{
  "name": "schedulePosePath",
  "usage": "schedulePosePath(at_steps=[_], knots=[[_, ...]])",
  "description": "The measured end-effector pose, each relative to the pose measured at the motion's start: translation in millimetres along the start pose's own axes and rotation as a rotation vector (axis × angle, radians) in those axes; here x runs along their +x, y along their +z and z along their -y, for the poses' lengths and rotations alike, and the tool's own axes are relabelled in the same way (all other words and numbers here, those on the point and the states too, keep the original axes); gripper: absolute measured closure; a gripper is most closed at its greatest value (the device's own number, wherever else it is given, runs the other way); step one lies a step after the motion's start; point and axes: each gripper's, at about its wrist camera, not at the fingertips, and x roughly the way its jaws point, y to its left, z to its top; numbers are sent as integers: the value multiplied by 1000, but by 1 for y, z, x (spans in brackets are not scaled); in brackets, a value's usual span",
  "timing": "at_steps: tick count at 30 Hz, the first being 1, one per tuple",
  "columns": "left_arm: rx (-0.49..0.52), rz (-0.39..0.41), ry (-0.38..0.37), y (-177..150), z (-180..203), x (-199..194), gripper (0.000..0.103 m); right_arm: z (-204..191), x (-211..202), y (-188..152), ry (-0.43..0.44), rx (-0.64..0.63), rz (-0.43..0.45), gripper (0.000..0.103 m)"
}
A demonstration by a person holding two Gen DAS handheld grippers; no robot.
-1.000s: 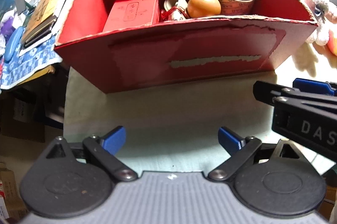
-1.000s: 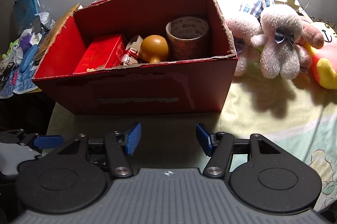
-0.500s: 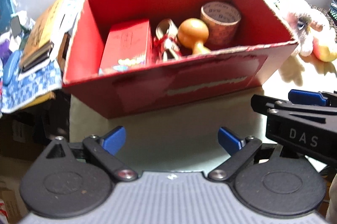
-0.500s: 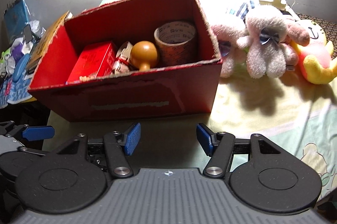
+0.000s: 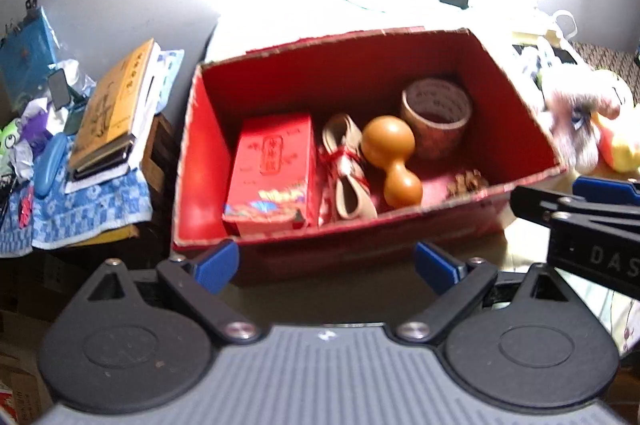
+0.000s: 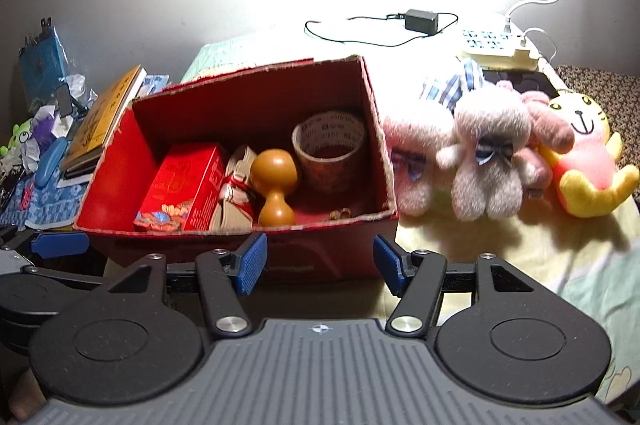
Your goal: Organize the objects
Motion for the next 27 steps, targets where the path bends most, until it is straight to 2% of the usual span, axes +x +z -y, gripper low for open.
schedulePosePath(at_steps=[12,15,27], knots=[[-23,72,58,35,-6,5,8,-4,1,36,-29,38,100,41],[-25,88,78,41,-8,8,8,-8,4,39,-42,29,111,38],[-54,53,91,45,-17,36,8,-13,37,42,-52,7,58,36]])
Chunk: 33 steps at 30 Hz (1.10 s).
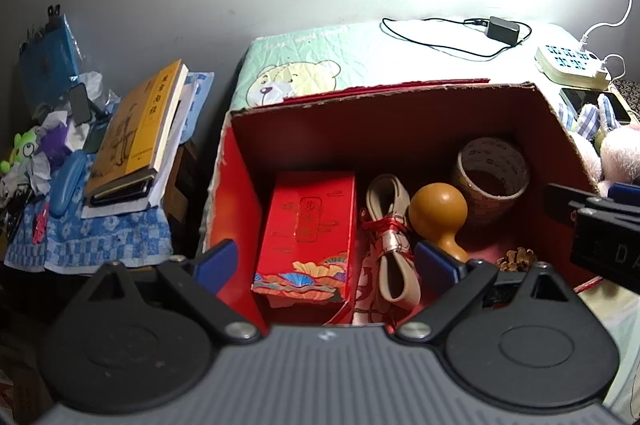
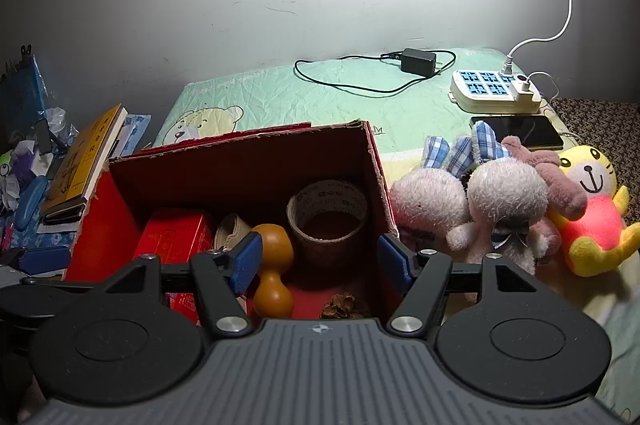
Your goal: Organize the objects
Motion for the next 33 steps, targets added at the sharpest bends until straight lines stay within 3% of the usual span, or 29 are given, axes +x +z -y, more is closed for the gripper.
schedulePosePath(at_steps=[33], knots=[[-30,-50,-36,2,-3,31,7,-6,34,4,-20,-32,-71,34]])
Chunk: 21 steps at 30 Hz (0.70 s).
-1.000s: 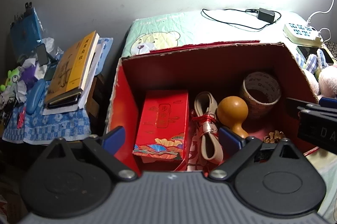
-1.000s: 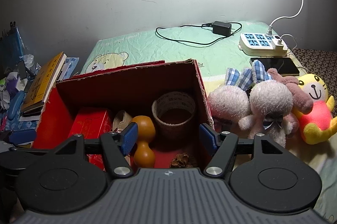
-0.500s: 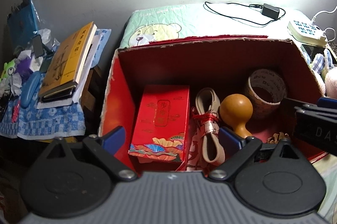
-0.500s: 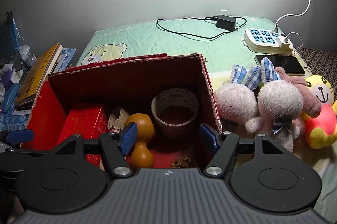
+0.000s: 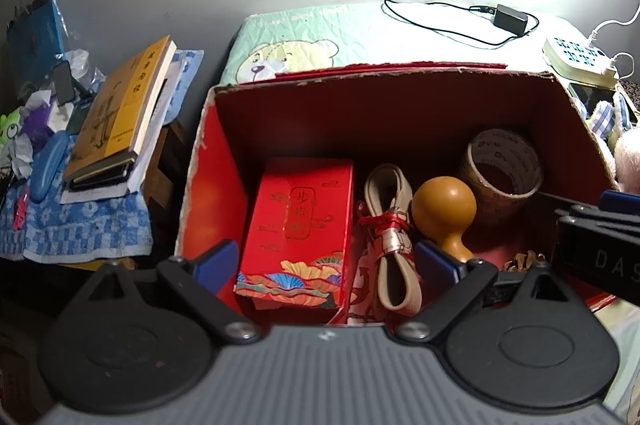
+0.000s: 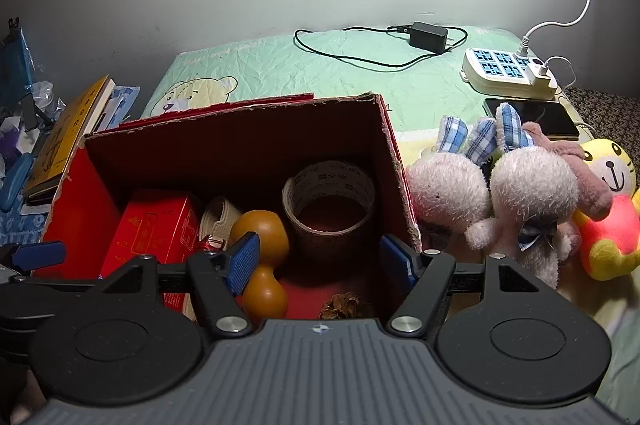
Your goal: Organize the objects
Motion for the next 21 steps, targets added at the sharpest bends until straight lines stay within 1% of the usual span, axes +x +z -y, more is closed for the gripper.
schedulePosePath(at_steps=[5,16,21], knots=[[7,-2,-4,-1,1,-1,7,1,0,-2,-4,1,-4,34],[18,17,-17,0,5,-5,7,5,-5,-2,-8,13,20,34],[16,11,-20,-1,5,-5,7,6,-7,-2,-6,11,25,34]])
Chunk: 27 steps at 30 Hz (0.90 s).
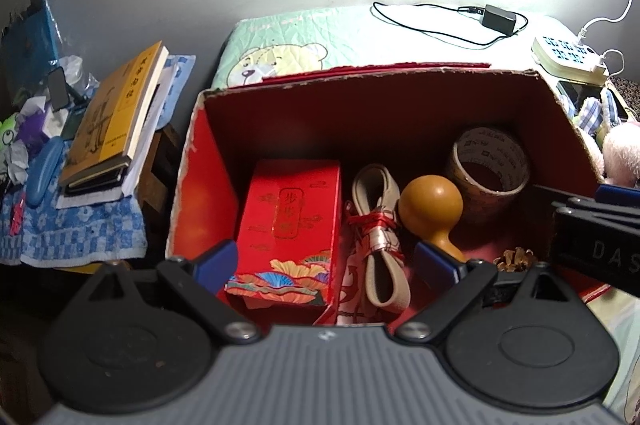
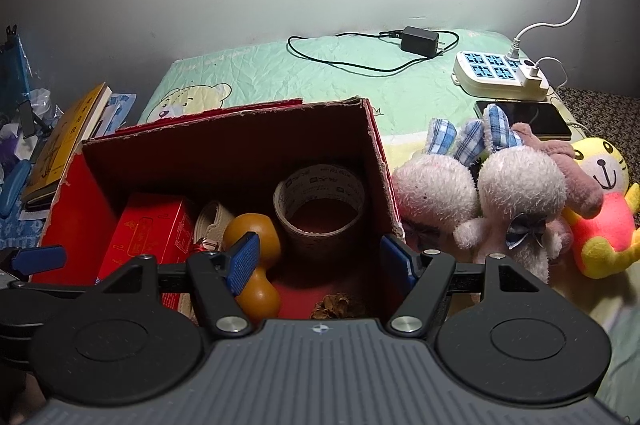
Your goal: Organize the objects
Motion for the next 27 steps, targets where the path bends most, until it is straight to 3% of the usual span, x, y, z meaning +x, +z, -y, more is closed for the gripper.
schedulePosePath(at_steps=[27], knots=[[-6,-38,10,-7,0,9,7,1,3,-9,22,1,-14,34]])
